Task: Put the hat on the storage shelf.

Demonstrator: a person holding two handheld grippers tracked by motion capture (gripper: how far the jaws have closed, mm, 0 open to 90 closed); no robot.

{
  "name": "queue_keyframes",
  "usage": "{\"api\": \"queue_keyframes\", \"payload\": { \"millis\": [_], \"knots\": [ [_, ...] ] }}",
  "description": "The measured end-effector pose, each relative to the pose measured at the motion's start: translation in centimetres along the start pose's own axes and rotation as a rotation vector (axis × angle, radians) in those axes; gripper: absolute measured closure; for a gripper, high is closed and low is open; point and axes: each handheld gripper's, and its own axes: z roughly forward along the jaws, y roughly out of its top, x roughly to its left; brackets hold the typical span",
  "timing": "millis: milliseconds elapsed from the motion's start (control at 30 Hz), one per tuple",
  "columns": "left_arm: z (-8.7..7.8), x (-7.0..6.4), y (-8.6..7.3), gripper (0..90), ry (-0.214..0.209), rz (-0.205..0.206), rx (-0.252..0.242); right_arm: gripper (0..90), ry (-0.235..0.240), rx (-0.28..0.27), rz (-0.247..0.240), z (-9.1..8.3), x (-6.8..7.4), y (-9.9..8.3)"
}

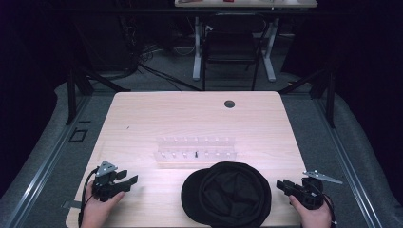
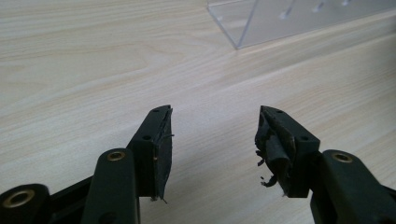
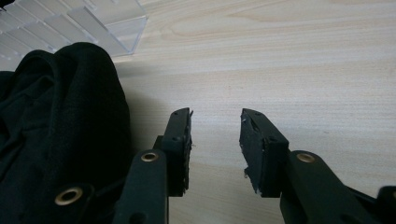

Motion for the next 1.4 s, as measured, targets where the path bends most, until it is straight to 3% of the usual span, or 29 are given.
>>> {"api": "queue_keyframes", "payload": {
  "millis": [133,233,300,467,567,633,800,867,967,1167,1367,1400],
  "knots": [
    [0.2,-0.4,0.1,49.5,-0.018,-0.001,0.018,64.5,0.004,-0.013,0.028,-0.2,-0.3,0.1],
    [0.3,-0.6,0.2,50.8,-0.016,0.005,0.004,65.7,-0.003,-0.021,0.037,-0.4,-0.5,0.2],
    [0.3,-0.8,0.3,50.8,-0.017,0.01,0.005,65.7,0.027,-0.006,0.056,-0.9,-0.6,0.5],
    [0.2,-0.6,-0.1,51.1,-0.022,-0.007,0.003,65.2,0.082,0.049,0.042,-2.2,1.2,2.3],
    [0.1,-0.5,-0.2,51.1,-0.026,-0.022,0.004,64.6,0.085,0.061,0.029,-2.6,1.8,2.9],
    [-0.1,-0.4,-0.3,51.0,-0.033,-0.028,0.01,63.7,0.071,0.122,-0.012,-3.0,3.2,4.2],
    [-0.1,-0.4,-0.3,49.6,-0.052,-0.026,0.013,60.3,0.05,0.23,-0.057,-3.0,4.9,5.8],
    [-0.1,-0.4,-0.4,49.9,-0.054,-0.026,0.008,60.6,0.043,0.28,-0.053,-2.9,5.3,6.3],
    [-0.1,-0.4,-0.4,50.5,-0.057,-0.022,0.007,63.2,0.044,0.337,-0.044,-2.5,5.7,6.4],
    [-0.2,-0.4,-0.4,50.9,-0.061,-0.012,0.014,67.7,0.033,0.427,-0.077,-1.5,7.2,5.9],
    [-0.1,-0.6,-0.4,49.6,-0.049,-0.016,0.015,69.5,-0.021,0.474,-0.08,-0.9,7.8,5.6],
    [-0.1,-0.5,-0.4,49.6,-0.048,-0.016,0.015,69.5,-0.023,0.514,-0.074,-0.6,7.7,5.6]
  ]
}}
